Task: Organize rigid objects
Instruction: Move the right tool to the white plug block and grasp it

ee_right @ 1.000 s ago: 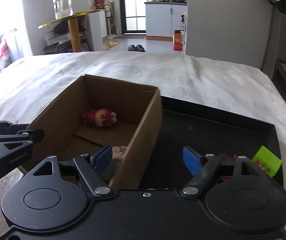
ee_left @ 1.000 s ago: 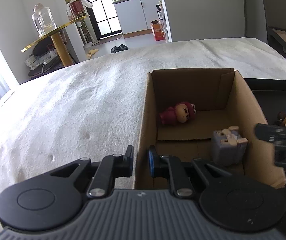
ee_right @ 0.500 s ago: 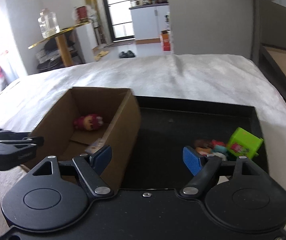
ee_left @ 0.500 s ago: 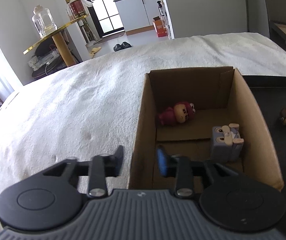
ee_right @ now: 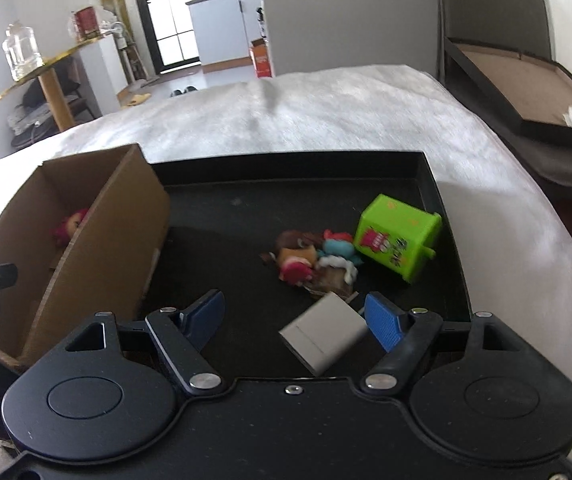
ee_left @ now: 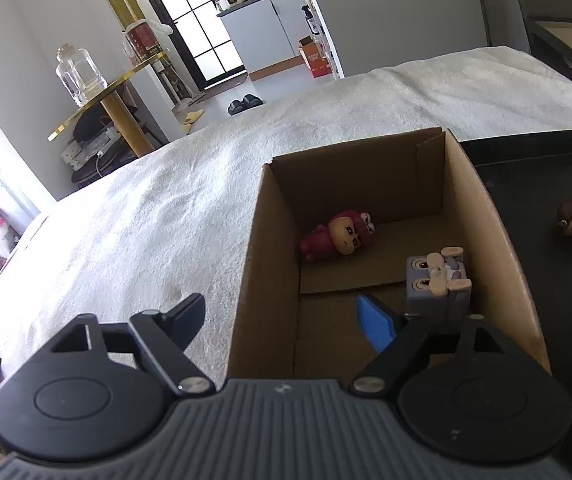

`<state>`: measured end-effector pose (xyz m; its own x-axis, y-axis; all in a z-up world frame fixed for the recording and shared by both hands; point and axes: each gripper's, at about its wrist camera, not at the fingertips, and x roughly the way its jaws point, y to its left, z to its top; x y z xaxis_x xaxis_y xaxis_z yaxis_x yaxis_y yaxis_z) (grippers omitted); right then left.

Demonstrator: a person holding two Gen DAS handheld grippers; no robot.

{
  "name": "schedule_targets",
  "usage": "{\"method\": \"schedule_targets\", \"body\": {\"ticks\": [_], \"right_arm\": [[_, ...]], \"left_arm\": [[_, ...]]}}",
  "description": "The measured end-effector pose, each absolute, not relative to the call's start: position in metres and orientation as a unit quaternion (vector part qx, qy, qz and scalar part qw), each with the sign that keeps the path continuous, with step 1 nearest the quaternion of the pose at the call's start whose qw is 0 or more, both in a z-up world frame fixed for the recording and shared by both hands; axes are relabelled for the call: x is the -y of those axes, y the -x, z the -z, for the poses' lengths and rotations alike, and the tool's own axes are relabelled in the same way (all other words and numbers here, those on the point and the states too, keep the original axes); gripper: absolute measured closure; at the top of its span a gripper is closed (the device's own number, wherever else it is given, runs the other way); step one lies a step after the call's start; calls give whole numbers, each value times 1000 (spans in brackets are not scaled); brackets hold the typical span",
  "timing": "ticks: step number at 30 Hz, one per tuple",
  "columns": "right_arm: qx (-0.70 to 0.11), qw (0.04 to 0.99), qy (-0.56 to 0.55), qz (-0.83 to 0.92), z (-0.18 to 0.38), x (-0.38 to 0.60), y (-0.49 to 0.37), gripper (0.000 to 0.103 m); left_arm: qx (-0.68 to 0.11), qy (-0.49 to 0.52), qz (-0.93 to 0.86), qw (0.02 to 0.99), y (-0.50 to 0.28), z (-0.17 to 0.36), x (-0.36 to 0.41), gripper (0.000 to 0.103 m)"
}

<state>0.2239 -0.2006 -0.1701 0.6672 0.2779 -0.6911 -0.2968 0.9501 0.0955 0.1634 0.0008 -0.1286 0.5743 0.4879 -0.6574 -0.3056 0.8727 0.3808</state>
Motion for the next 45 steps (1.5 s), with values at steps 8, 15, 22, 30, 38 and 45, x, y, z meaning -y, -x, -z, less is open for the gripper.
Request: {"method": "schedule_targets", "body": {"ticks": [8, 15, 22, 30, 38, 45], "right_arm": [[-402, 905, -11, -136, 190, 211, -237, 21], [-421, 901, -19, -107, 203, 211, -246, 22], [-412, 906, 13, -96, 205, 210, -240, 45], [-415, 904, 7, -104, 202, 223, -234, 47], [-400, 909, 2, -113, 189, 220, -233, 47], [-378, 916, 1, -136, 169, 207, -232, 47]], "left_arm": [[-408, -133, -221, 876, -169, 131, 11, 18], [-412, -142, -231, 870, -170, 132, 13, 18], [-413, -146, -229, 869, -171, 132, 17, 18], [-414, -143, -228, 870, -171, 132, 17, 18], [-410, -132, -231, 872, -168, 130, 11, 18], [-406, -118, -232, 876, -164, 128, 5, 18]]}}
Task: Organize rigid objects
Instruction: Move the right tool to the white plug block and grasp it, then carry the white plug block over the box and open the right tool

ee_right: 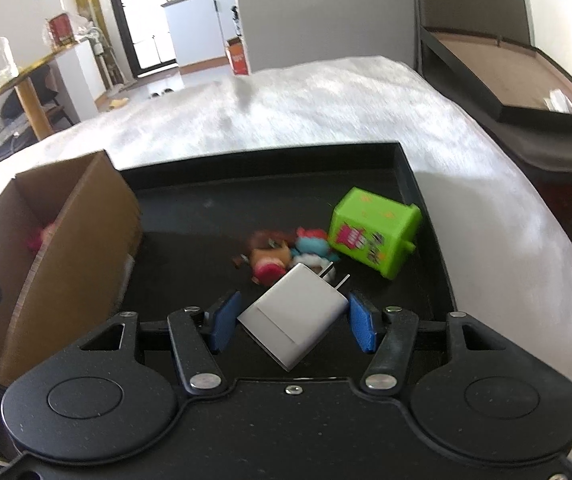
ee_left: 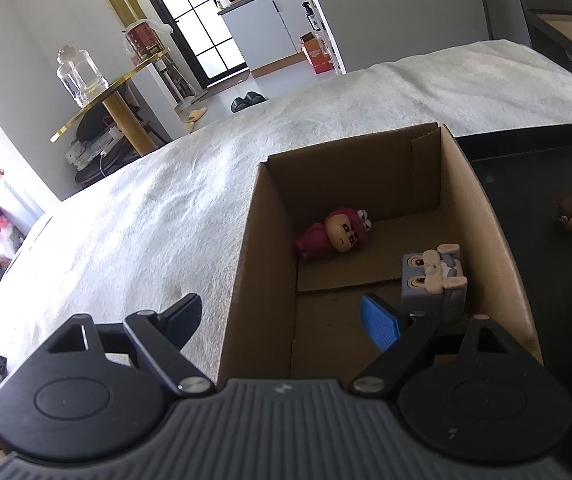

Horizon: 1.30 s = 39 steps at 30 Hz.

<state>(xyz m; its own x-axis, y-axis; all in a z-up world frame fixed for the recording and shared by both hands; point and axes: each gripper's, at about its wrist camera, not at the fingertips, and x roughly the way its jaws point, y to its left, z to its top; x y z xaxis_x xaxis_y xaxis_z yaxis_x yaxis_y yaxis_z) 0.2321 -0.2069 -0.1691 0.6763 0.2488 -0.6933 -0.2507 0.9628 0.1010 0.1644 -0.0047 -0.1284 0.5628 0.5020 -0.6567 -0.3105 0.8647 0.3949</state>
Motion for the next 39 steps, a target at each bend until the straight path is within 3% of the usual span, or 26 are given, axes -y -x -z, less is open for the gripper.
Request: {"method": "schedule_targets", "body": {"ticks": [21, 28, 33, 36, 39], "right_arm": [[-320, 927, 26, -196, 132, 161, -221, 47], [-307, 926, 37, -216, 124, 147, -215, 46], [-295, 926, 41, -232, 120, 137, -210, 46], [-289, 925, 45, -241, 117, 131, -208, 46], [-286, 924, 49, -249, 114, 124, -206, 46]], "left_arm": [[-393, -73, -223, 889, -150, 125, -18, 21], [-391, -59, -217, 892, -146, 126, -24, 40], [-399, -41, -211, 891, -144, 130, -32, 75], [-394, -45, -223, 890, -141, 131, -34, 90], [-390, -39, -221, 893, -139, 130, -38, 90]]}}
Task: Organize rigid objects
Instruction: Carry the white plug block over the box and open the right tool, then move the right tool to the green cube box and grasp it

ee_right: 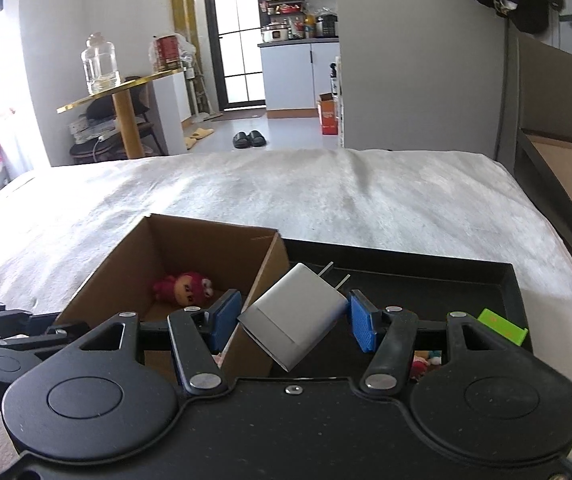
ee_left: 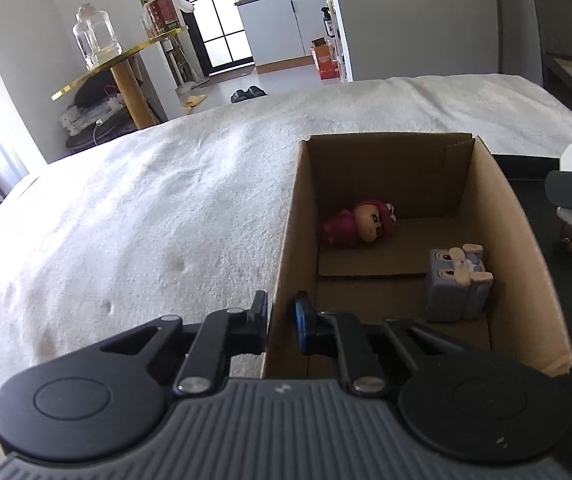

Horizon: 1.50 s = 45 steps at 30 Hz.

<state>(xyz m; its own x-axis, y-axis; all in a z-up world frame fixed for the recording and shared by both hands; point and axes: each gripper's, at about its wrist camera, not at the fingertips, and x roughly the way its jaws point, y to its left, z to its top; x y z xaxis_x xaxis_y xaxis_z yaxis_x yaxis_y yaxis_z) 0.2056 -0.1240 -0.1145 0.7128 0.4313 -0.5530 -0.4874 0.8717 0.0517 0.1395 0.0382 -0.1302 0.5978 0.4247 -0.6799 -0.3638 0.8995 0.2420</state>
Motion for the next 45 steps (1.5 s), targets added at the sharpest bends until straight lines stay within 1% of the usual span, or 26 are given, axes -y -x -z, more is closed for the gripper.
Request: {"method": "schedule_targets", "body": {"ticks": [16, 25, 30, 35, 39, 41, 44, 45], "right_arm": [[-270, 913, 86, -295, 115, 80, -201, 46], [-262, 906, 146, -298, 123, 58, -196, 45], [-262, 912, 139, -283, 119, 72, -189, 40], [-288, 917, 103, -256, 122, 100, -193, 40], [-307, 920, 77, -229, 128, 122, -197, 39], [-318, 920, 73, -217, 133, 131, -199, 39], [-330, 919, 64, -205, 138, 141, -201, 39], [-331, 919, 62, -203, 139, 144, -201, 39]], "left_arm": [[-377, -20, -211, 901, -137, 130, -48, 91], [-378, -19, -208, 902, -136, 130, -48, 91], [-383, -18, -213, 899, -138, 128, -47, 90], [-385, -25, -216, 897, -139, 127, -45, 90], [-387, -28, -220, 895, -142, 125, -41, 87], [-389, -30, -221, 894, -143, 124, -39, 83], [-390, -27, -217, 894, -143, 123, -37, 72], [-391, -31, -218, 893, -144, 123, -35, 64]]}}
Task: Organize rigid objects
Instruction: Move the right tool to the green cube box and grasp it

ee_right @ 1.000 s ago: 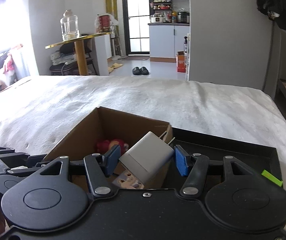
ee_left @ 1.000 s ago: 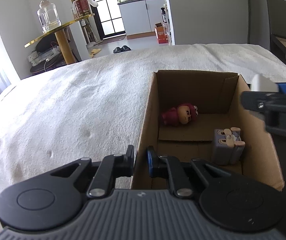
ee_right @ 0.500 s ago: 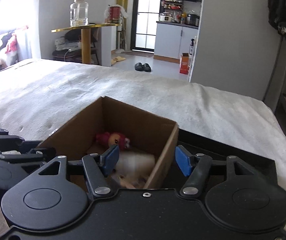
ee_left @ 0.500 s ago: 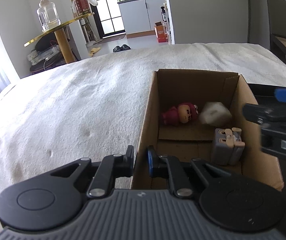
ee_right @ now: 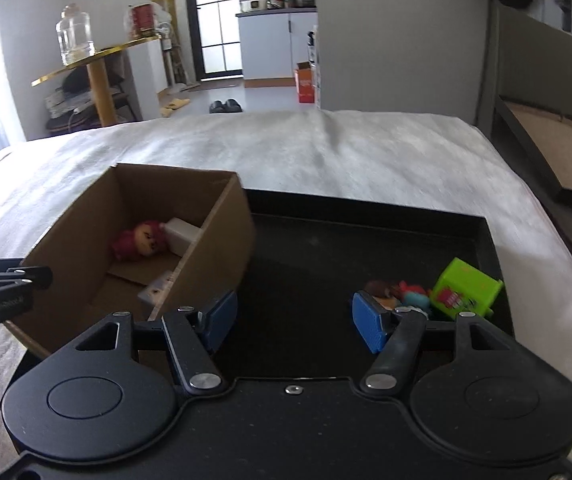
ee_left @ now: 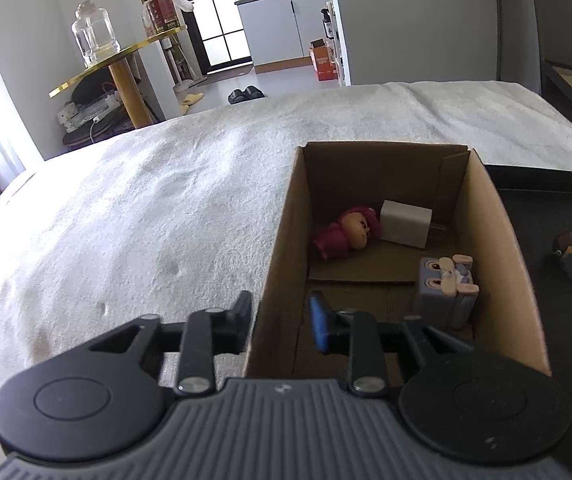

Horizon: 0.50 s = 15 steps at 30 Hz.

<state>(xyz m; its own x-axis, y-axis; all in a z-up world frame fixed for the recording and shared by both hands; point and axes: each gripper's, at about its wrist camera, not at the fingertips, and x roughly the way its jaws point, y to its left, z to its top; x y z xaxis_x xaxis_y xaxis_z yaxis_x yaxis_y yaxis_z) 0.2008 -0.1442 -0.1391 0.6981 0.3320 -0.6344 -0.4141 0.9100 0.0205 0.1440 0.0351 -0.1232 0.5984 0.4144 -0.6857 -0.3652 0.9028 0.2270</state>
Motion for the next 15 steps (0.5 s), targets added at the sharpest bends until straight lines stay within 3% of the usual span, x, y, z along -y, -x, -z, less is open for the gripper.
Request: {"method": "schedule_targets", "body": {"ticks": [6, 15], "right_arm": [[-339, 920, 55, -190, 145, 158, -204, 39], [-351, 920, 49, -169, 156, 181, -214, 38]], "left_arm": [[-396, -45, -225, 889, -149, 124, -27, 49], [-400, -57, -230, 885, -154, 124, -21, 42]]}}
